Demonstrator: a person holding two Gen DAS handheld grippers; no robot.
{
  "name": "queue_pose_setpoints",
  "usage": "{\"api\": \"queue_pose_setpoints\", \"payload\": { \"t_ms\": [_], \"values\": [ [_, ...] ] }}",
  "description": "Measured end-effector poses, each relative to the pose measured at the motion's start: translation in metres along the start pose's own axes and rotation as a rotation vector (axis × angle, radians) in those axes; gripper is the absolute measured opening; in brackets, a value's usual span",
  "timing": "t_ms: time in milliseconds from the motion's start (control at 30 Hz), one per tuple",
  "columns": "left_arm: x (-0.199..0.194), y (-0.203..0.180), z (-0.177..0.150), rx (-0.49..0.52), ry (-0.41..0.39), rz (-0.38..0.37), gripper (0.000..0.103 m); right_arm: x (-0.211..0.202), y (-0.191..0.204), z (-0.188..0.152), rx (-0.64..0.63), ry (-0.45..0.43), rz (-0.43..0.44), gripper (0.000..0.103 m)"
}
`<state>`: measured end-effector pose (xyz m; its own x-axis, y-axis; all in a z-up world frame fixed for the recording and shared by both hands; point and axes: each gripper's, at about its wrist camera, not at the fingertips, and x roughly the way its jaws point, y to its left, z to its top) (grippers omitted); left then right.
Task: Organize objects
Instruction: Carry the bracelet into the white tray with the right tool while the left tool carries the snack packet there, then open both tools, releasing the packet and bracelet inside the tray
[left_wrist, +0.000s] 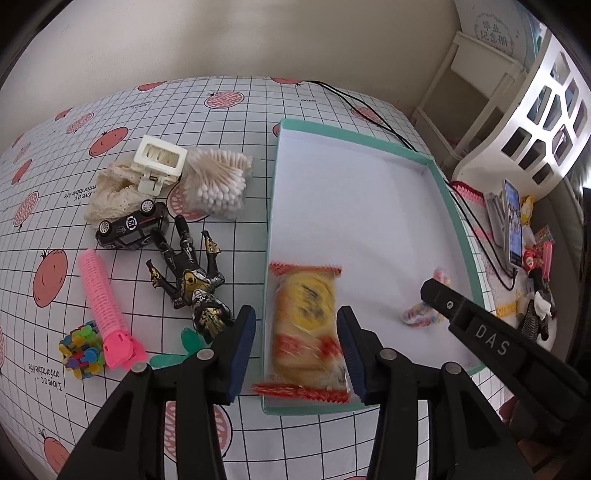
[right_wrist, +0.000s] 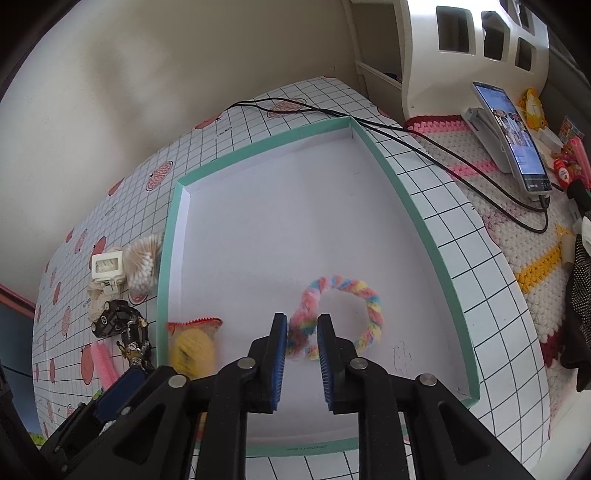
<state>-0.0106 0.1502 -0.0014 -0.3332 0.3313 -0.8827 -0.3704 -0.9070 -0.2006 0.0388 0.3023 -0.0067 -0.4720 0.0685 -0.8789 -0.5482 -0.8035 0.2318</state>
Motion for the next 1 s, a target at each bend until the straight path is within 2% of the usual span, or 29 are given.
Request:
{"api": "queue_pose_setpoints", "payload": {
  "t_ms": [67, 100, 433, 500, 700, 933, 967, 1000],
  "values": [
    [-0.001, 0.002, 0.001, -0.013, -0.009, -0.009, 0.047, -0.001, -0.001, 0.0, 0.003, -0.006, -0.005, 0.034],
    [-0.002, 0.004, 0.001, -0.018, -0.012, -0.011, 0.047, -0.001, -0.001, 0.0, 0.006, -0.008, -0.005, 0.035],
    [-0.007, 0.028, 0.005, -0.089, -0.018, 0.0, 0.048, -0.001, -0.002, 0.0, 0.005, -0.007, -0.003, 0.035],
    [-0.006, 0.031, 0.005, -0.105, -0.012, 0.008, 0.052, 0.001, 0.0, -0.001, -0.002, -0.002, 0.003, 0.046],
    [-0.008, 0.046, 0.006, -0.172, -0.011, 0.041, 0.065, 0.003, 0.006, -0.003, -0.032, 0.003, 0.005, 0.064],
    [-0.005, 0.06, 0.007, -0.225, -0.006, 0.085, 0.069, 0.006, 0.011, -0.004, -0.063, 0.009, -0.001, 0.074],
    [-0.005, 0.061, 0.007, -0.227, -0.005, 0.09, 0.075, 0.006, 0.011, -0.004, -0.065, 0.008, -0.001, 0.076],
    [-0.005, 0.063, 0.007, -0.232, -0.003, 0.096, 0.087, 0.006, 0.011, -0.004, -0.068, 0.007, -0.003, 0.078]
  ]
}}
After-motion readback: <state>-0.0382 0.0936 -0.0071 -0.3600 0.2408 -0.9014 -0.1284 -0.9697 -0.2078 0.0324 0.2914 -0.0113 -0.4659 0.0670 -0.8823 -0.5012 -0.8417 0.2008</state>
